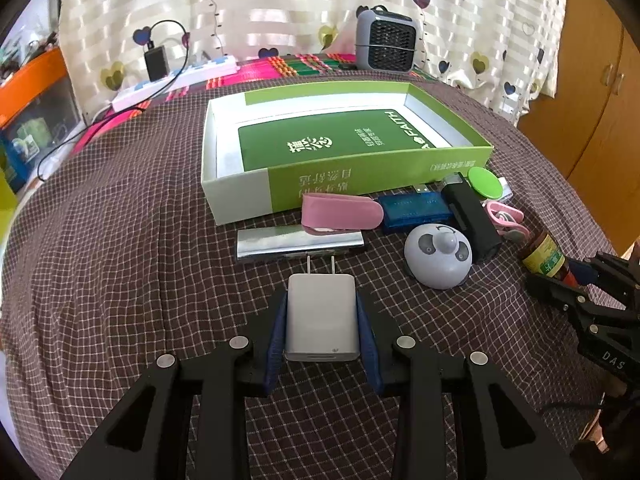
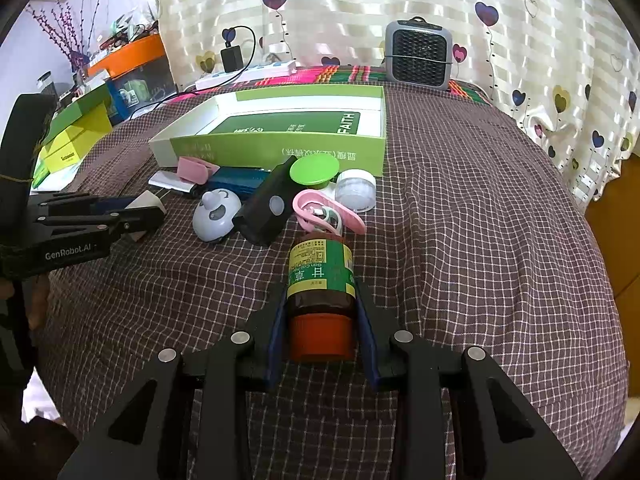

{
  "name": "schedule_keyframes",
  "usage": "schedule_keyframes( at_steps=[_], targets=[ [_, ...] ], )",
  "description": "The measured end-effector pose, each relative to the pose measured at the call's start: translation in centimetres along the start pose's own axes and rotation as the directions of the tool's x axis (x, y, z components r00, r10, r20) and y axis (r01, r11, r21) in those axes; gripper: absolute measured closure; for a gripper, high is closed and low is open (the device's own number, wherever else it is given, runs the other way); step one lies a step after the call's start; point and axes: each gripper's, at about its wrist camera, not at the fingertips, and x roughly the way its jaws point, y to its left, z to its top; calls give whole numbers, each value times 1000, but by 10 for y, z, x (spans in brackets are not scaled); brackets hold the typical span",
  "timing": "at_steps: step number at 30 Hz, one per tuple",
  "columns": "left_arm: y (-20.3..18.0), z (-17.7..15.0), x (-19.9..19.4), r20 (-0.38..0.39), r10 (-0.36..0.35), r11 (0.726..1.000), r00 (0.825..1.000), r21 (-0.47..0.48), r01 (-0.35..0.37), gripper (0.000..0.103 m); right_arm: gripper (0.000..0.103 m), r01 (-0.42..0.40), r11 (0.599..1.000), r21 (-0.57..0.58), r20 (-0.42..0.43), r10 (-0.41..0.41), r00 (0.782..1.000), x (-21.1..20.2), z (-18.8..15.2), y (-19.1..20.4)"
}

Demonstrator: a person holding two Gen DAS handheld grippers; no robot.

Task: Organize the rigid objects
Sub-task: 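Carry the charger with the left gripper while the right gripper carries the jar over the green box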

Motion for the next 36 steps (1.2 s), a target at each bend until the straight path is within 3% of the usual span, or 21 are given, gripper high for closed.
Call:
schedule_keyframes(
  at_steps=[15,26,36],
  targets=[
    [-1,14,-19,39,-10,1000,999,6,10,71,70,-24,1000,9,31,24,999,-13,14,-3],
    [14,47,-19,75,-12,1000,997,-8,12,71,70,-27,999,-18,72,28,997,-15,55,-9],
    [26,81,-1,75,-16,1000,997,-19,18,71,70,-60,998,-32,54,62,997,5,92,-18]
  ],
)
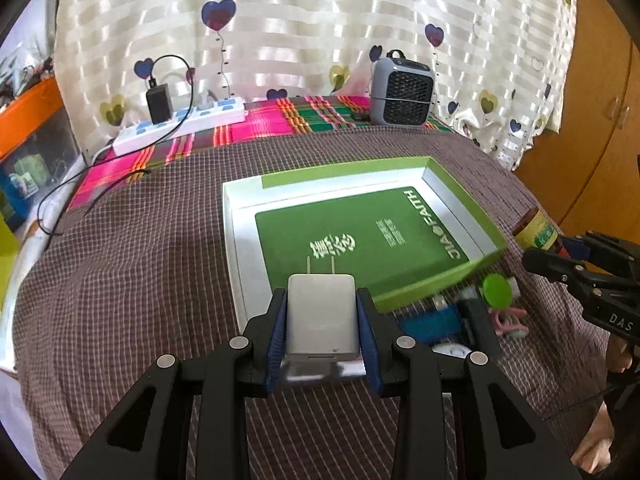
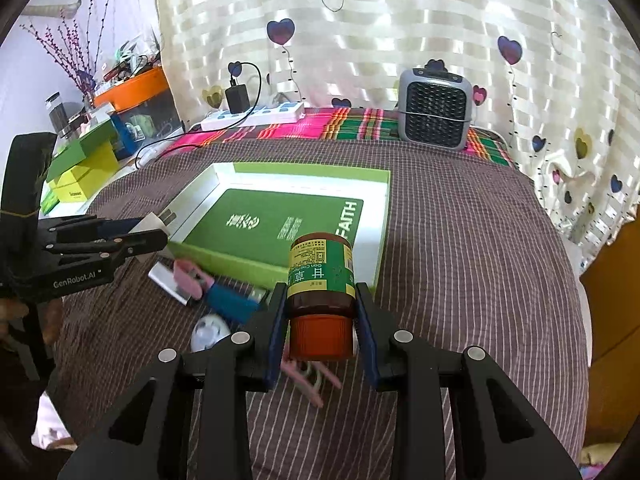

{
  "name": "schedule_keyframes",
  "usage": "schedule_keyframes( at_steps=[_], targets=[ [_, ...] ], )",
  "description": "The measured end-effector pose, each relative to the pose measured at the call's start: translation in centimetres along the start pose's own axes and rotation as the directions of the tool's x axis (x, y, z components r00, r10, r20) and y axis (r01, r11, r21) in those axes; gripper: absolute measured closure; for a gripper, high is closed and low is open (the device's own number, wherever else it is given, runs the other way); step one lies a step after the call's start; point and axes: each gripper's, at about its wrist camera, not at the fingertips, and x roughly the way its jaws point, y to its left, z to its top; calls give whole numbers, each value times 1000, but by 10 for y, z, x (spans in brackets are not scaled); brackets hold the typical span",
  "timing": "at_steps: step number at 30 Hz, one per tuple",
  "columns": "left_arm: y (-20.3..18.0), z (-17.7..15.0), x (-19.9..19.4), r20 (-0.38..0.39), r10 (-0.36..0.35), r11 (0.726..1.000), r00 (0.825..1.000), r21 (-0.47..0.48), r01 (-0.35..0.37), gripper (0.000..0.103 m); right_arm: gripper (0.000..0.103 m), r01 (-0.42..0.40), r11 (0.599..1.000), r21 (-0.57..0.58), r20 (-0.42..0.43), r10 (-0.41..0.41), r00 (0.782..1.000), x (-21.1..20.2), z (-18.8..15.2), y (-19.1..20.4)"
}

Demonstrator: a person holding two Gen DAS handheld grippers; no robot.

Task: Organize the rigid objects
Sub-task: 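Carry the charger with the left gripper while the right gripper carries the jar over the green box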

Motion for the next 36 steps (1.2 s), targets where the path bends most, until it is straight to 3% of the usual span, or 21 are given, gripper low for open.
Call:
schedule_keyframes(
  at_steps=[17,36],
  targets=[
    [14,35,47,-39,13,1000,999,-19,-14,71,70,-12,1000,14,-86,14,996,62,42,-20],
    [15,43,81,-84,42,999,996,-3,-42,71,70,16,1000,-22,-138,-19,990,113,61,-14]
  ],
)
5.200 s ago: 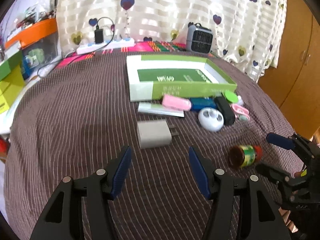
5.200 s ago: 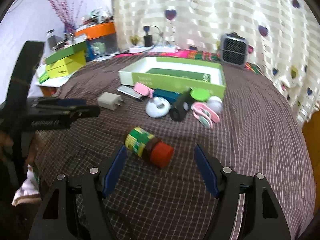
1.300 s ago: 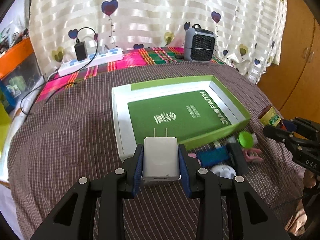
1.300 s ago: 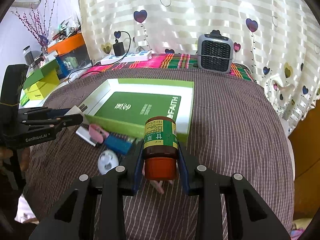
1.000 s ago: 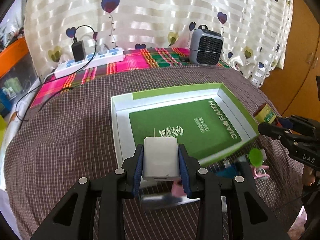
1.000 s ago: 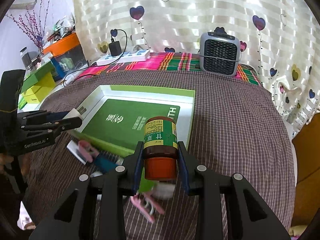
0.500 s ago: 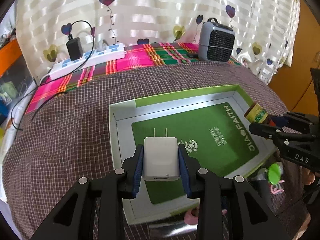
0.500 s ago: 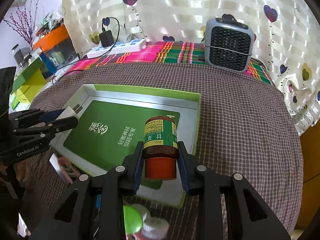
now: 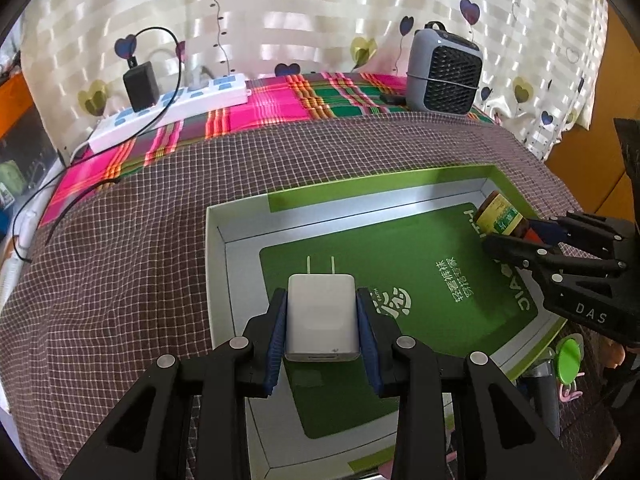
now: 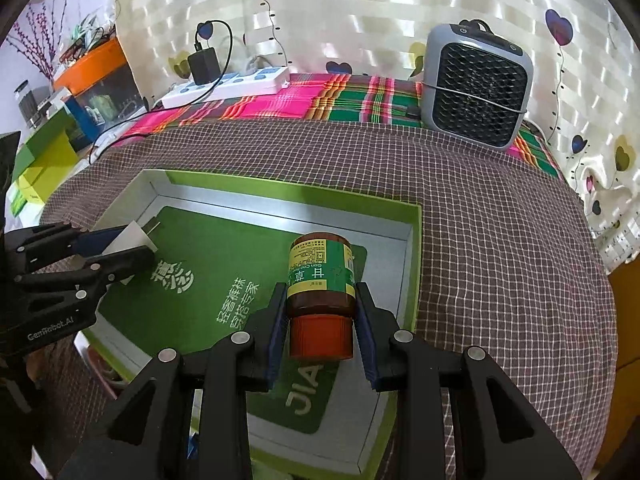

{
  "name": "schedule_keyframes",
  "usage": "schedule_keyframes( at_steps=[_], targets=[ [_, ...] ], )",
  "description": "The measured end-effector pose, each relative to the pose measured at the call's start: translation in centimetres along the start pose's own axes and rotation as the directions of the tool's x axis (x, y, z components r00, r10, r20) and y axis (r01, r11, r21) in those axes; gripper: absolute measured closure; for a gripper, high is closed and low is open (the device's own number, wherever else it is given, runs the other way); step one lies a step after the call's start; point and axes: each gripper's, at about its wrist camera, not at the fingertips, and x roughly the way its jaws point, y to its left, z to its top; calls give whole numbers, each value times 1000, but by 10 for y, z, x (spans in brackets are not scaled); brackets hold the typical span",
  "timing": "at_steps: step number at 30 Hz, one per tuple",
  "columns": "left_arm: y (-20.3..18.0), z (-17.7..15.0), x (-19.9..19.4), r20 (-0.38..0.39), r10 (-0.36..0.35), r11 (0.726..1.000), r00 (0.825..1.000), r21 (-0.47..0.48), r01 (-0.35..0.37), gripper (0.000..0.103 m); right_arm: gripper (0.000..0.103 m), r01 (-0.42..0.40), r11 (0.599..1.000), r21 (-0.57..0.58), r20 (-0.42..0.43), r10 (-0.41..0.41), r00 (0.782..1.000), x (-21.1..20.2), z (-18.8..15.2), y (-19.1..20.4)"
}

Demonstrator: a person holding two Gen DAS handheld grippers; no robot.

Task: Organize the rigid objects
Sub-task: 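Carry the charger with the left gripper while the right gripper carries the jar over the green box, then lower and release the charger with the left gripper while the right gripper releases the jar in the box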

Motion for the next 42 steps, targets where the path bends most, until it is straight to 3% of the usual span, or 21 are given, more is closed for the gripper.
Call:
schedule_keyframes(
  at_steps=[27,29,33,42],
  targets=[
    [1,2,4,2,-9,1000,1000,-12,9,70,70,37,999,9,15,-37,999,10,6,4],
    [2,2,2,9,-20,1000,1000,-17,20,66,67,31,999,15,22,-32,999,9,5,3],
    [1,3,-3,28,-29,999,999,-14,29,63,53,45,999,11,45,-45,998,4,5,5],
    [0,-1,-14,46,-33,999,998,-19,34,62,53,30,999,42,59,-32,998,-3,0,4]
  ],
)
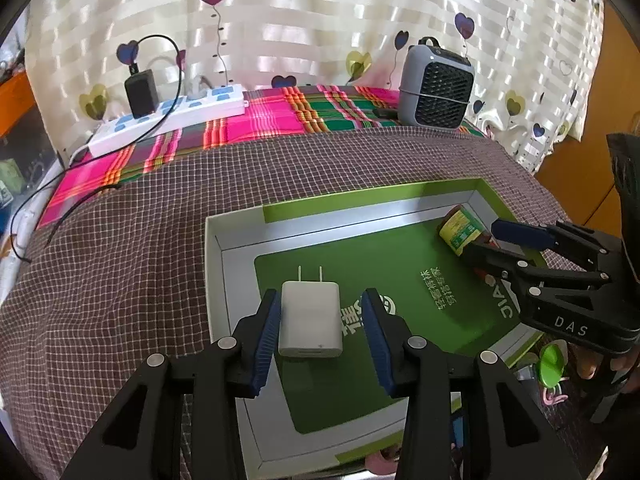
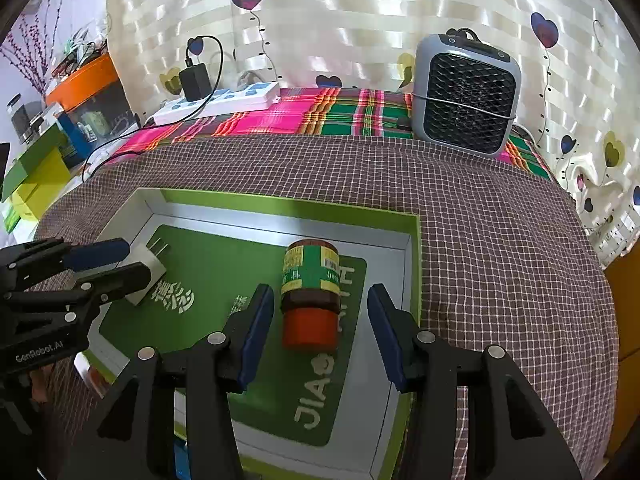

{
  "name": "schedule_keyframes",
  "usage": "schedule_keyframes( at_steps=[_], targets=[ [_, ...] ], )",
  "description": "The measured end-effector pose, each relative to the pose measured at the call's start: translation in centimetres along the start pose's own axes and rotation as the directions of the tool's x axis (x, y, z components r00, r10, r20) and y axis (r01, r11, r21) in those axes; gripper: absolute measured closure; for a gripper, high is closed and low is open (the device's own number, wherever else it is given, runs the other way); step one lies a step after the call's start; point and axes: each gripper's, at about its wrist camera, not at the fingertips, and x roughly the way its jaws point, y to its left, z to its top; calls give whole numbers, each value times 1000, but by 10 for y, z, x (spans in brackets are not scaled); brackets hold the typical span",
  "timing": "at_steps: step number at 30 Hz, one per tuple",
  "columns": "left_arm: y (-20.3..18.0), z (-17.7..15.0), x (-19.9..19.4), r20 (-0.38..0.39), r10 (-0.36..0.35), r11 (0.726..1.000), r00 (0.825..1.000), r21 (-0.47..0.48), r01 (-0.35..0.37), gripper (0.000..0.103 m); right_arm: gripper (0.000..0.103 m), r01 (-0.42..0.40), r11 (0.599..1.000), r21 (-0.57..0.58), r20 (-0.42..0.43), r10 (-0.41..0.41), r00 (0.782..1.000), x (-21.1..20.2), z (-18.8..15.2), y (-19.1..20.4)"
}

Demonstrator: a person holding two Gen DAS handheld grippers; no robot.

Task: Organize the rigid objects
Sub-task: 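Lower and release the charger with the left gripper while the right gripper releases the jar in the box, then grasp the pink clip with the right gripper while the left gripper moves toward the silver lighter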

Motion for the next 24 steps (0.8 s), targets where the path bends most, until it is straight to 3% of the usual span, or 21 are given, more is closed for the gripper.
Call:
schedule_keyframes(
  at_steps=[24],
  targets=[
    [18,-43,-65,87,19,999,996,-30,-16,62,53,-15,998,68,88,9,996,-57,-33,-9]
  ],
)
